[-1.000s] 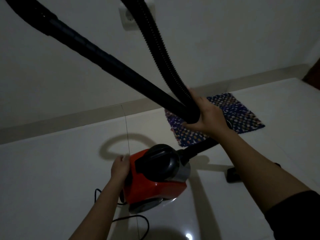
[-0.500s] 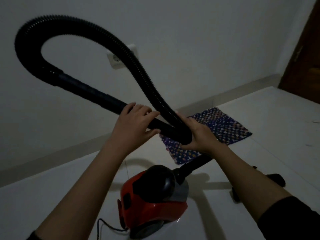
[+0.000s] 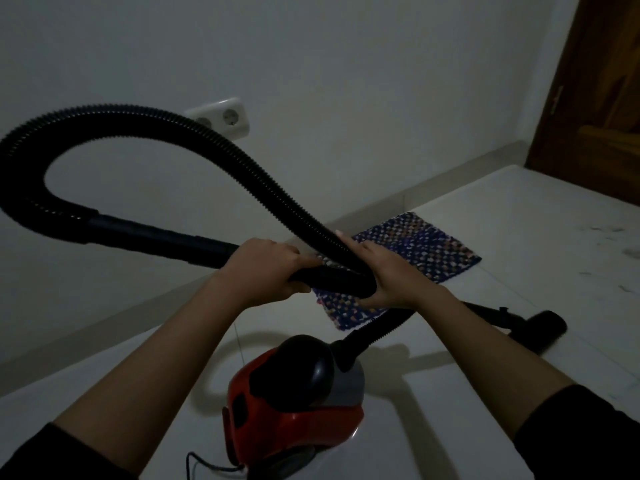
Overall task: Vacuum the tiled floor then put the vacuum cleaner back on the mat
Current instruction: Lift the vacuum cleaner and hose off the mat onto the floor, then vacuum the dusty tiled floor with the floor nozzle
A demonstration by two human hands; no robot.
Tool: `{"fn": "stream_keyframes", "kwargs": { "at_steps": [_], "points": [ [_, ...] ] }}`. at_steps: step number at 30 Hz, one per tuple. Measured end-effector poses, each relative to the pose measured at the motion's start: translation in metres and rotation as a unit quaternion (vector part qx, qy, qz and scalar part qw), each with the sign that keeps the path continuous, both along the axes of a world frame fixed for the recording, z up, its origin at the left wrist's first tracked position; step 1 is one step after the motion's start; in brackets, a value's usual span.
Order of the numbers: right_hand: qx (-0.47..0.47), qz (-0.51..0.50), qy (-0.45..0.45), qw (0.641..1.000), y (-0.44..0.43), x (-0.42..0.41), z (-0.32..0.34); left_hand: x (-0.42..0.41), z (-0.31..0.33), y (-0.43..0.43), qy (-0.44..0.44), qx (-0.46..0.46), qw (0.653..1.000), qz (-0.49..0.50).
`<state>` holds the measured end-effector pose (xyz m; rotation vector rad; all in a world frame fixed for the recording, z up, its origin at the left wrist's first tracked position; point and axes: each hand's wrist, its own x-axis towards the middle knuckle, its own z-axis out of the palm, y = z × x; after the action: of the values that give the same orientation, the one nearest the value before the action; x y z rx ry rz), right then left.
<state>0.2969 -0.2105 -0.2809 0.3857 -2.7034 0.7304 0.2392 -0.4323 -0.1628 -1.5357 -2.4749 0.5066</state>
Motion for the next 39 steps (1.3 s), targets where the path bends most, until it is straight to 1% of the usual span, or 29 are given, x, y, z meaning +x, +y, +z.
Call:
{"fn": "stream_keyframes", "kwargs": {
  "at_steps": [8, 11, 16, 19, 21, 24, 26, 27, 30, 33, 34, 36, 38, 39],
  "points": [
    [-0.048, -0.045, 0.049, 0.997, -0.002, 0.006, -0.001, 0.007, 0.022, 0.015, -0.030, 0.006, 0.999, 0.031],
    [-0.113, -0.070, 0.042, 0.990, -0.007, 0.014, -0.006, 0.007, 0.030, 0.020, -0.042, 0.006, 0.999, 0.032],
    [-0.187, -0.049, 0.030, 0.981, -0.025, 0.026, -0.021, 0.005, 0.029, 0.024, -0.082, -0.012, 0.995, 0.056],
    [-0.196, -0.042, 0.009, 0.980, -0.029, 0.031, -0.028, 0.004, 0.021, 0.022, -0.109, -0.019, 0.992, 0.064],
    [-0.194, -0.048, -0.014, 0.980, -0.028, 0.033, -0.034, 0.004, 0.014, 0.019, -0.115, -0.028, 0.992, 0.048],
    [-0.189, -0.040, -0.058, 0.979, -0.023, 0.035, -0.039, 0.004, 0.008, 0.010, -0.073, -0.076, 0.994, 0.020],
    [-0.187, -0.031, -0.102, 0.977, -0.018, 0.037, -0.042, 0.004, 0.005, 0.002, -0.056, -0.119, 0.991, 0.026],
    [-0.181, -0.025, -0.127, 0.975, -0.017, 0.038, -0.045, 0.005, 0.002, -0.001, -0.073, -0.134, 0.988, 0.034],
    [-0.172, -0.004, -0.172, 0.970, -0.016, 0.046, -0.059, 0.013, -0.017, -0.009, -0.172, -0.151, 0.971, 0.063],
    [-0.188, -0.008, -0.156, 0.970, -0.028, 0.062, -0.076, 0.018, -0.044, -0.021, -0.247, -0.138, 0.954, 0.100],
    [-0.201, -0.029, -0.138, 0.969, -0.034, 0.067, -0.084, 0.021, -0.052, -0.025, -0.275, -0.129, 0.945, 0.117],
    [-0.230, -0.118, -0.095, 0.961, -0.049, 0.078, -0.102, 0.028, -0.067, -0.032, -0.330, -0.103, 0.927, 0.144],
    [-0.241, -0.226, -0.081, 0.940, -0.069, 0.087, -0.122, 0.038, -0.080, -0.035, -0.370, -0.079, 0.913, 0.154],
    [-0.258, -0.275, -0.082, 0.923, -0.082, 0.091, -0.131, 0.042, -0.087, -0.036, -0.383, -0.073, 0.907, 0.160]
  ]
}}
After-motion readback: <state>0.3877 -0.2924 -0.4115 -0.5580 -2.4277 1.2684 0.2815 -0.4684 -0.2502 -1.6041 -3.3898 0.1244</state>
